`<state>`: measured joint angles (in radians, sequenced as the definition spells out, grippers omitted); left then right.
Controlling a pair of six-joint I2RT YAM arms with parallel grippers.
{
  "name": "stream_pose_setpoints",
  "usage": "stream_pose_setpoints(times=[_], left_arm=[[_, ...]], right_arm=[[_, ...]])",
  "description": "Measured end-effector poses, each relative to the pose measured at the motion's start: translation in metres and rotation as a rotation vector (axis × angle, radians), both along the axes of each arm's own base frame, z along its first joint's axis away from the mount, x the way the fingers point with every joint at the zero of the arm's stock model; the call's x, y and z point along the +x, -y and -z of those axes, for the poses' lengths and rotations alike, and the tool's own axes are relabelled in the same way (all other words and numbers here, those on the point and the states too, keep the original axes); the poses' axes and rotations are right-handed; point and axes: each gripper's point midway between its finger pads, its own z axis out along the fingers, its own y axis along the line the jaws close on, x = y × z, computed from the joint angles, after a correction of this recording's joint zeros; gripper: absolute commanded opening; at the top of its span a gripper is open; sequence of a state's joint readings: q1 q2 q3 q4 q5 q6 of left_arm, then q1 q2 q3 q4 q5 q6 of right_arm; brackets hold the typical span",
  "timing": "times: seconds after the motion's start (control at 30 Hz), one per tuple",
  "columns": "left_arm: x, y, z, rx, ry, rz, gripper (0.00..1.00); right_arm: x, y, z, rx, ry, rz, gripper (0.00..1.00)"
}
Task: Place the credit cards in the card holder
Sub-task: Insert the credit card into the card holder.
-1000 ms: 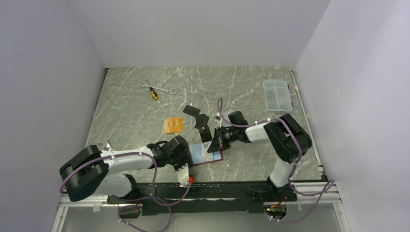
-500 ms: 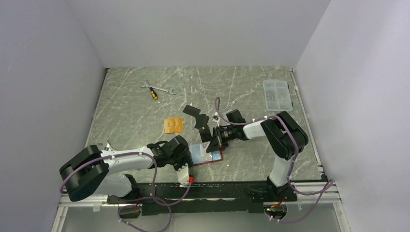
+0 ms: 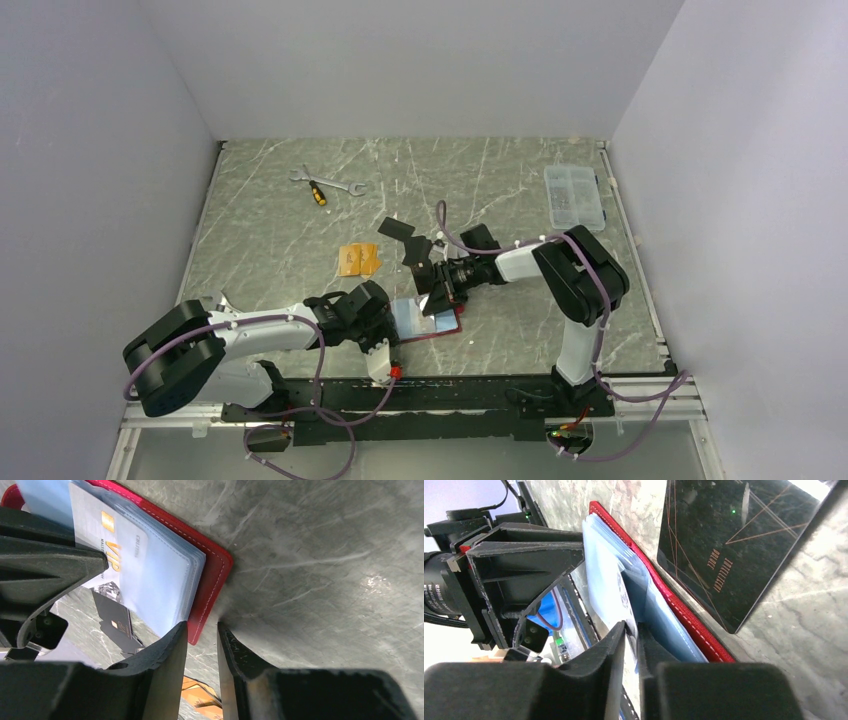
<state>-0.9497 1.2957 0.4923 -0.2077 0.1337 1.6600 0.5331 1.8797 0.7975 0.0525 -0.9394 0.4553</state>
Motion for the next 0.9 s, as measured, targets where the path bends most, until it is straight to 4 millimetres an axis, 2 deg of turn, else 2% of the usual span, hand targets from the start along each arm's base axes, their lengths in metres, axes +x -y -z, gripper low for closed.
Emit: stream_pose_setpoints(times=[0.03, 0.1, 0.17, 0.27, 0.37, 0.6, 0.9], left_arm=[[0.0, 0.0, 0.0, 0.0, 0.0, 0.0, 0.34], [0.0, 0.0, 0.0, 0.0, 0.0, 0.0, 0.34], [0.0, 0.0, 0.0, 0.001, -0.001, 0.0, 0.34], [0.0, -0.001, 0.0, 0.0, 0.0, -0.001, 0.33], [0.0, -0.001, 0.0, 0.0, 0.0, -0.001, 0.33], [0.0, -0.001, 0.001, 0.0, 0.0, -0.002, 0.32], [0.001, 0.0, 0.0, -0.011, 0.006, -0.008, 0.29]], right_arm=[[0.0, 0.001, 0.001, -0.011, 0.001, 0.006, 0.3], [0.001, 0.001, -0.001, -0.019, 0.0, 0.014, 0.52], [0.0, 0.0, -0.009, -0.016, 0.012, 0.016, 0.57], [0.003, 0.001, -0.015, -0.028, 0.06, 0.034, 0.6], [0.005, 0.004, -0.016, -0.04, 0.065, 0.054, 0.65], [0.007, 0.006, -0.018, -0.085, 0.09, 0.082, 0.7], [0.004, -0.004, -0.017, -0.222, 0.185, 0.103, 0.73]])
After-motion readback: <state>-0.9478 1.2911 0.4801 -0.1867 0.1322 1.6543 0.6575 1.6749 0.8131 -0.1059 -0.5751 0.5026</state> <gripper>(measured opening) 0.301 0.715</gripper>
